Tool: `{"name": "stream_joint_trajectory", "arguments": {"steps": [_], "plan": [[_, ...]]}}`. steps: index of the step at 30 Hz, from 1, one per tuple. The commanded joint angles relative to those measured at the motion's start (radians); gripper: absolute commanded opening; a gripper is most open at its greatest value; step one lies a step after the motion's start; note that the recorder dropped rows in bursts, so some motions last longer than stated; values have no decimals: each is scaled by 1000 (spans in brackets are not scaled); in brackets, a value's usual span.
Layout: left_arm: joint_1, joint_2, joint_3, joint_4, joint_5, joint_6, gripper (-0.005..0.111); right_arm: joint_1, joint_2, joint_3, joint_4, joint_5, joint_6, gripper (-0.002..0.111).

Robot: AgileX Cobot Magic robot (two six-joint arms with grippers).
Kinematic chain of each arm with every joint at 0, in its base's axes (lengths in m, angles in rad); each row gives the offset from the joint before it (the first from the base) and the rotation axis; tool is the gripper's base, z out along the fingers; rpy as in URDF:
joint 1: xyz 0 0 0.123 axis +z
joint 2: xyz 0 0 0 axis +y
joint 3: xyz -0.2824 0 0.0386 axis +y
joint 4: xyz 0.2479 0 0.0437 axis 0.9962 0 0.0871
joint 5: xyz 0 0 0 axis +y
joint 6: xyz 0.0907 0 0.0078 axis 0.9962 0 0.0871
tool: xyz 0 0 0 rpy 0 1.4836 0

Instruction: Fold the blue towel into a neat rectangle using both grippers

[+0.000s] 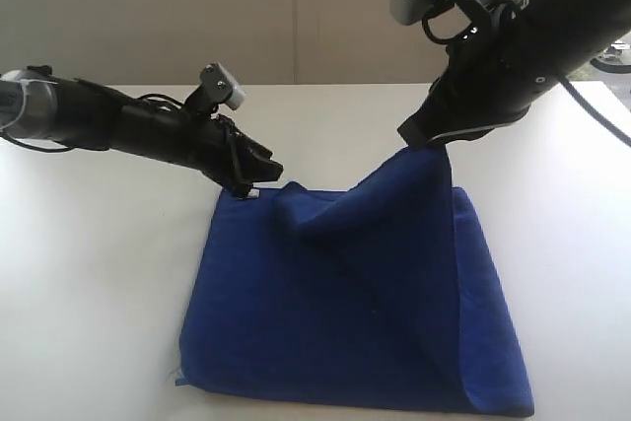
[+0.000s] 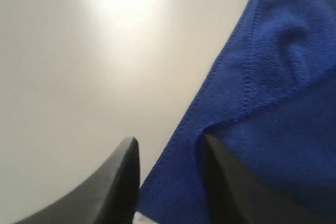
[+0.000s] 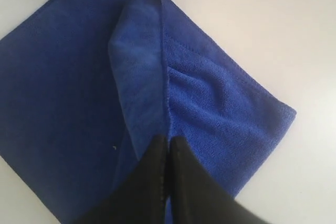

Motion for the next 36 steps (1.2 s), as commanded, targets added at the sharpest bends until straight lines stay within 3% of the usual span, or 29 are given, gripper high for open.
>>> {"name": "stream_joint_trajectory", "arguments": {"steps": [1,2,3,4,8,12,14,17,22,24,36], "plan": [[13,-49,1,49,-31,-188,24,-6,-7,13,2,-10,8,0],[19,-56,-6,63,-45,-297,17,-6,-7,15,2,-10,8,0],[39,-53,-44,139,38,-386,-1,-6,-7,15,2,-13,8,0],[59,-34,-91,186,157,-432,0,-6,-7,15,2,-13,8,0],[119,55,-218,184,403,-512,0,-6,-7,15,4,-11,8,0],[149,149,-306,148,609,-516,0,-6,-7,15,5,3,8,0],[146,192,-327,147,651,-488,0,-6,-7,15,8,3,8,0],[133,239,-337,133,651,-411,9,-6,-7,15,9,3,8,0],[117,268,-337,61,641,-368,56,-6,-7,15,24,11,8,0],[111,272,-337,47,624,-360,67,-6,-7,15,48,16,1,0],[66,280,-337,19,528,-233,62,-6,-7,15,100,42,-27,0]]}}
